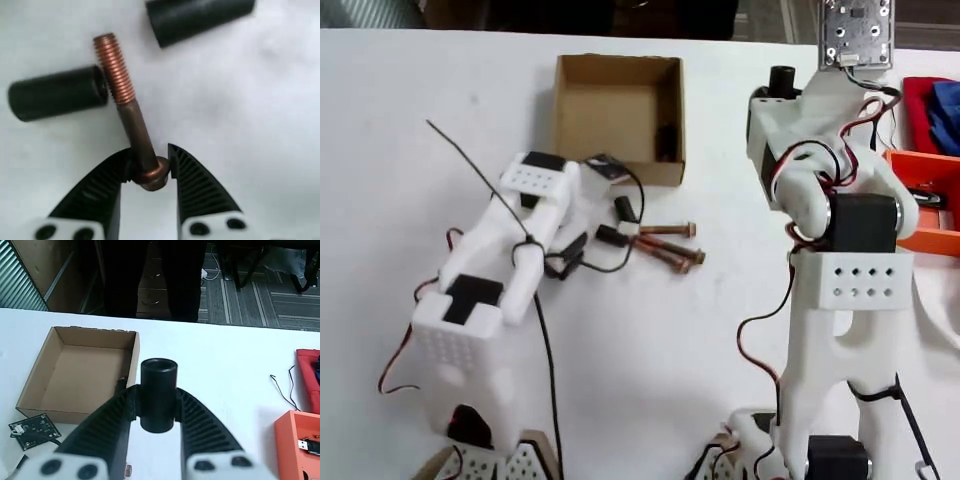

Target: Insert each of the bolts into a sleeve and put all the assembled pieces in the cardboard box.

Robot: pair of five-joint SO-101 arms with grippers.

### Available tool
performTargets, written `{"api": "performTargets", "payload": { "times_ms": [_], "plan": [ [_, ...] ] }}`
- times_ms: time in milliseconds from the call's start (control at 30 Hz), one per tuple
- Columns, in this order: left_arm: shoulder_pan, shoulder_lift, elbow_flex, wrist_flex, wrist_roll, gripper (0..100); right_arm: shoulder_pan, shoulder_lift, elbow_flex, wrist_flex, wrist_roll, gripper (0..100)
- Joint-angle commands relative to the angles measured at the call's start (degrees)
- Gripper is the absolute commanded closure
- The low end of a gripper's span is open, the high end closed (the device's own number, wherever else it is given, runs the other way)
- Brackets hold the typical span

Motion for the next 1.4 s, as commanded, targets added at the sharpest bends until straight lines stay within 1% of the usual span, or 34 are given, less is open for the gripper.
{"api": "performTargets", "payload": {
  "times_ms": [0, 100, 200, 267, 333, 433, 500, 567, 633, 733, 833, 967, 1033, 1167, 1367],
  "plan": [
    [-2.5, -6.4, 0.0, 4.7, -3.1, 97, -0.2, -0.1, -0.3, -1.3, -0.4, 97.7],
    [-4.5, -10.1, 0.0, 8.4, -7.5, 97, -0.2, -0.1, -0.3, -1.3, -0.4, 97.7],
    [-6.9, -13.9, 0.0, 12.5, -13.6, 97, -0.4, -0.1, -0.3, -1.3, -0.4, 97.7],
    [-8.8, -16.0, 0.0, 15.7, -19.2, 97, -0.4, -0.1, -0.3, -1.3, -0.4, 97.7],
    [-11.3, -17.1, 0.0, 18.8, -26.5, 97, -0.5, -0.1, -0.3, -1.3, -0.4, 97.7],
    [-17.4, -17.1, 0.0, 18.8, -38.0, 97, -0.5, -0.1, -0.3, -1.2, -0.4, 97.7],
    [-21.5, -15.7, 0.0, 17.9, -44.3, 97, -0.5, -0.1, -0.3, -1.2, -0.4, 97.7],
    [-24.4, -13.2, 0.0, 17.9, -48.8, 97, -0.5, -0.1, -0.3, -1.2, -0.4, 97.7],
    [-26.4, -9.8, 0.0, 18.0, -51.1, 97, -0.5, -0.1, -0.3, -1.2, -0.4, 97.7],
    [-27.8, -3.9, -0.7, 17.2, -51.9, 97, -0.5, -0.1, -0.3, -1.2, -0.4, 97.7],
    [-27.7, 0.1, -0.6, 11.3, -51.3, 97, -0.5, -0.1, -0.3, -1.2, -0.4, 97.7],
    [-27.8, 0.7, -0.5, 1.3, -43.2, 97, -0.5, -0.1, -0.2, -1.2, -0.4, 97.7],
    [-27.7, -0.2, -0.6, -1.8, -40.4, 94, -0.5, -0.1, -0.2, -1.2, -0.4, 97.7],
    [-27.8, -2.2, -0.6, -6.1, -36.4, 83, -0.5, -0.1, -0.2, -1.2, -0.4, 97.7],
    [-28.8, -3.1, -0.6, -9.1, -35.6, 83, -0.5, -0.1, -0.2, -1.2, -0.4, 97.7]
  ]
}}
